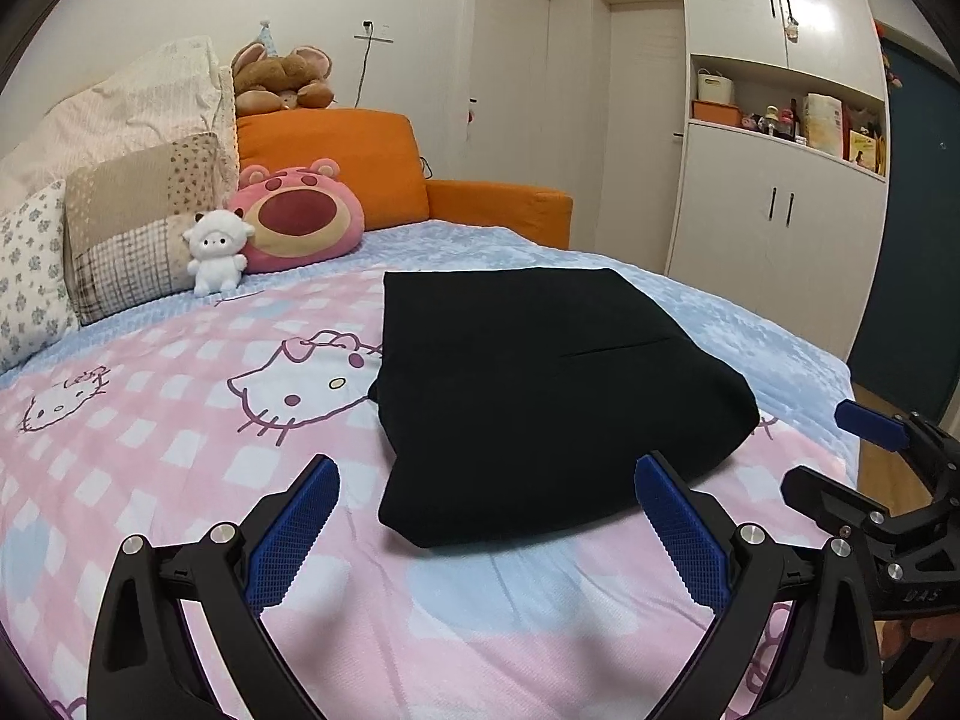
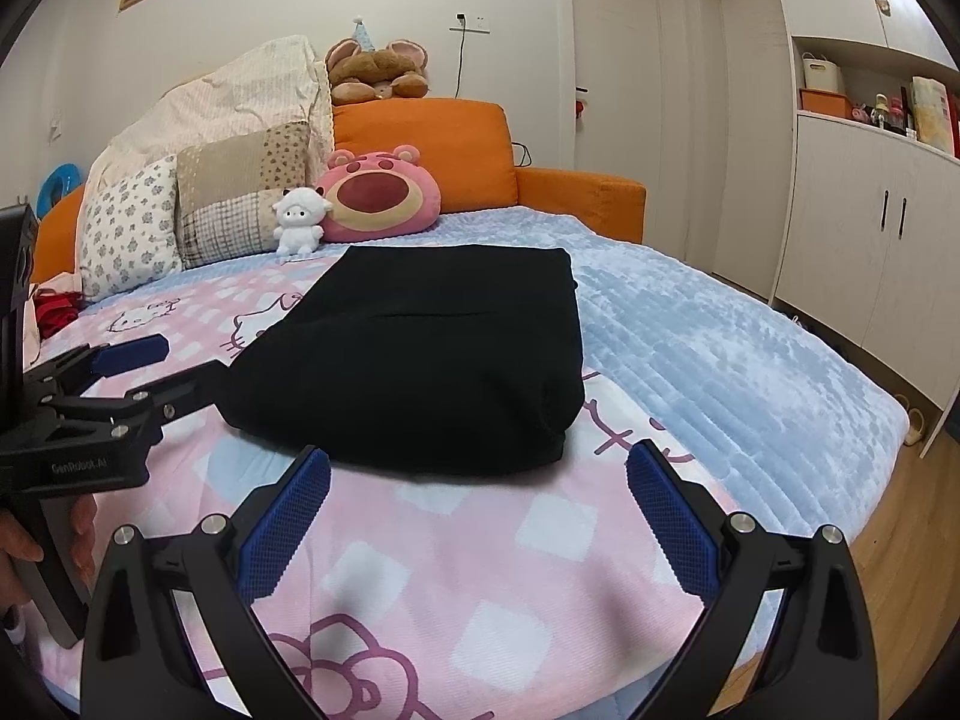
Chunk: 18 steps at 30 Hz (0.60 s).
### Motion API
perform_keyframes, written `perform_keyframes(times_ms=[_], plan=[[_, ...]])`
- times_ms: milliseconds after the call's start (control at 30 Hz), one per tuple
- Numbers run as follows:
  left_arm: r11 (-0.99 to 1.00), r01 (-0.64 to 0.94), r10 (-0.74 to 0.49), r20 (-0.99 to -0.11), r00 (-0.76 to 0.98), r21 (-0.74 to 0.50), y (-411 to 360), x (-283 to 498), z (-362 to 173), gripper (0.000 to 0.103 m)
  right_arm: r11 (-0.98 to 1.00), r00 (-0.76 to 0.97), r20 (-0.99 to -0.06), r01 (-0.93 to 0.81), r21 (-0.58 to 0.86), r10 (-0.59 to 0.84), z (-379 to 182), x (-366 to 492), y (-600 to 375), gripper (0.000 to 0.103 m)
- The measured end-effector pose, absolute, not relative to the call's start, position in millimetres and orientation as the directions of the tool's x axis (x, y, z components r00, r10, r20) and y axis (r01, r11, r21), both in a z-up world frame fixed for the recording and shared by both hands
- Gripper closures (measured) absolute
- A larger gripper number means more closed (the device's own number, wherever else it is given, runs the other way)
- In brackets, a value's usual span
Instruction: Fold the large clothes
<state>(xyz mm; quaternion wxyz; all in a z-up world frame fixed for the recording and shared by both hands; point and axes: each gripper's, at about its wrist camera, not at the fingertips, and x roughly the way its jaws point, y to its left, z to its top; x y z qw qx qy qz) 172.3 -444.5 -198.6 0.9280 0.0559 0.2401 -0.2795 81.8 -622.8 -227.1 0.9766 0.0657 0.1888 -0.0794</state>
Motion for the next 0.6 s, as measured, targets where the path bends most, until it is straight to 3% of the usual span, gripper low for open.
perform_keyframes(times_ms=[600], plan=[[0.836, 0.548, -0.478, -0.478, 0.737, 0.010, -448, 166, -202, 0.003, 0.979, 0.931, -0.342, 0.172, 0.109, -0.126, -217, 84, -623, 0.005]])
